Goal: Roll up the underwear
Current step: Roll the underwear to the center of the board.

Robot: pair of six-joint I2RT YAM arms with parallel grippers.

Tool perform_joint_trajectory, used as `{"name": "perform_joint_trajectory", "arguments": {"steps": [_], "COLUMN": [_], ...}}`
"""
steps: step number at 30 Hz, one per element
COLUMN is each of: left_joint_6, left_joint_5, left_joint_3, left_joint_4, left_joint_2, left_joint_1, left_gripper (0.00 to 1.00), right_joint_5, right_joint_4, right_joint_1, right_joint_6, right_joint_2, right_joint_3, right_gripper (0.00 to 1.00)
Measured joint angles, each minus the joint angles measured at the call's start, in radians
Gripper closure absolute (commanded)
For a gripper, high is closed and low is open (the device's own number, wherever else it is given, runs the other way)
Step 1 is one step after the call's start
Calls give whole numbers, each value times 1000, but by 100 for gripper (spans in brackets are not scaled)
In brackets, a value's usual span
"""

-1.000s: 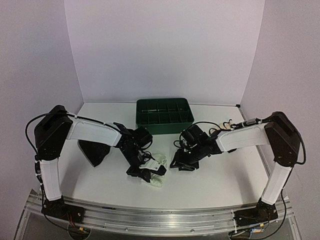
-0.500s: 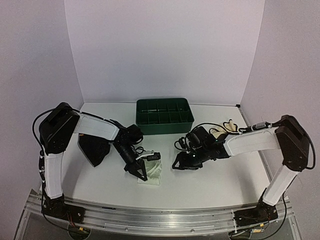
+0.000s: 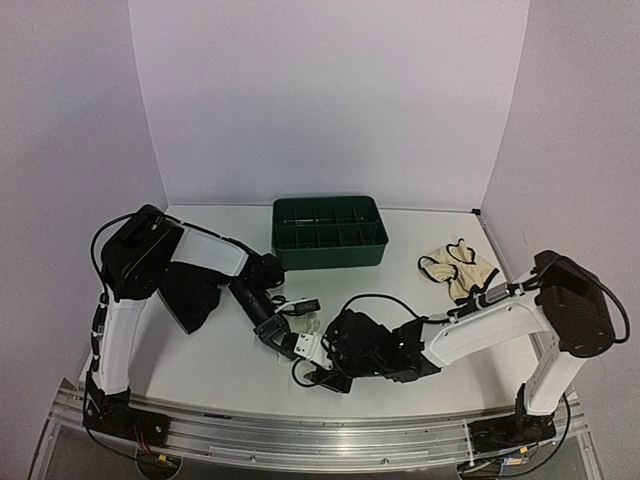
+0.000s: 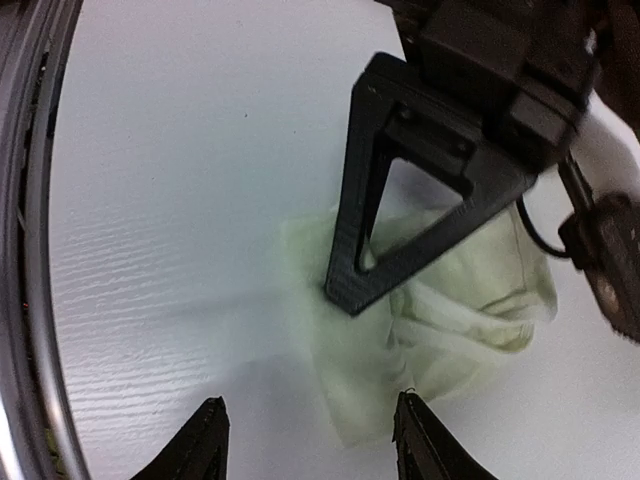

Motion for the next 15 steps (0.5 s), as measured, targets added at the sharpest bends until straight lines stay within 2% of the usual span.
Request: {"name": "perform_joint_trajectory", "arguments": {"steps": [5, 15], "left_joint_6": [-1, 2], "left_joint_5": [6, 13], "left_joint_3": [12, 18], "left_joint_4": [-18, -29], "left_joint_2": [9, 23], "left_joint_1": [2, 8], "left_gripper": [100, 100], "right_joint_5": [33, 108], "right_joint_4": [25, 32], "right_joint_1": [0, 0], "right_joint_6": [-131, -171], "right_joint_2": [88, 170], "right_joint_3": [54, 98], "right_gripper": [54, 89]}}
